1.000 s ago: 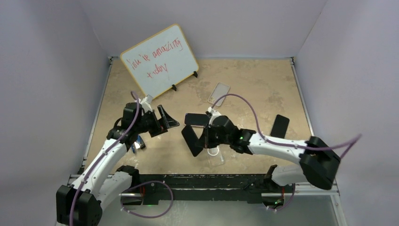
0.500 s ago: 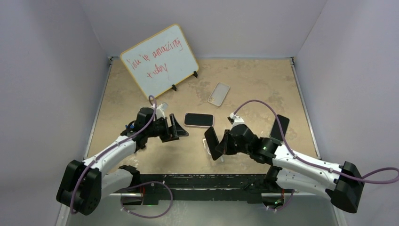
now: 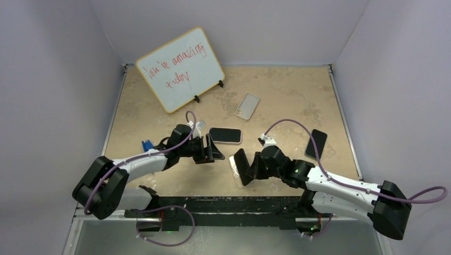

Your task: Put the phone into the phone case

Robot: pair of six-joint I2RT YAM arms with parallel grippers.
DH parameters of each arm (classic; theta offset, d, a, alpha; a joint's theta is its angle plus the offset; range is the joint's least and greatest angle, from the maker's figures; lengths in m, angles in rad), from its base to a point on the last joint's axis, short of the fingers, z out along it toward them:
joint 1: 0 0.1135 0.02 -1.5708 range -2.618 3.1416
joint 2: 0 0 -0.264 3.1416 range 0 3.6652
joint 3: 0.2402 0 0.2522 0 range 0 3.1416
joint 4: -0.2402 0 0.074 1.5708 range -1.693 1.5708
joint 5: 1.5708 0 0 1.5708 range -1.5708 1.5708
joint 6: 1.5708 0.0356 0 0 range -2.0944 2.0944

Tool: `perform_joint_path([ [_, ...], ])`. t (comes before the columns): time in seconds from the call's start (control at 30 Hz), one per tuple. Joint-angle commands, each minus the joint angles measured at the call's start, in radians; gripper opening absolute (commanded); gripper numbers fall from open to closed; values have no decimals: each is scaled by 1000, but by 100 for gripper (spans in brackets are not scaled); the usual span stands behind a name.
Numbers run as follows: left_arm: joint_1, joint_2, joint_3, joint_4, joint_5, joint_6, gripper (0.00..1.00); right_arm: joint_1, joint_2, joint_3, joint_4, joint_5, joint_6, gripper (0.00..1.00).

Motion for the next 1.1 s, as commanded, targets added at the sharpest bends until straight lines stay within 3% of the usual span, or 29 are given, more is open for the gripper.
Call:
perform_joint_path([
  [0.0,-33,58,24,88,-41,-34,67,0,23,-35,114,-41,36,0],
  [0.57,-133,270,86,144,-119,-42,52,1,127,-111,233,-112,72,0],
  [0.87,-147,305,98,164,-104,-62,49,1,109,-28,40,22,51,28],
  [1.07,-147,290,77,167,-107,-71,48,0,80,38,-58,73,-8,39],
])
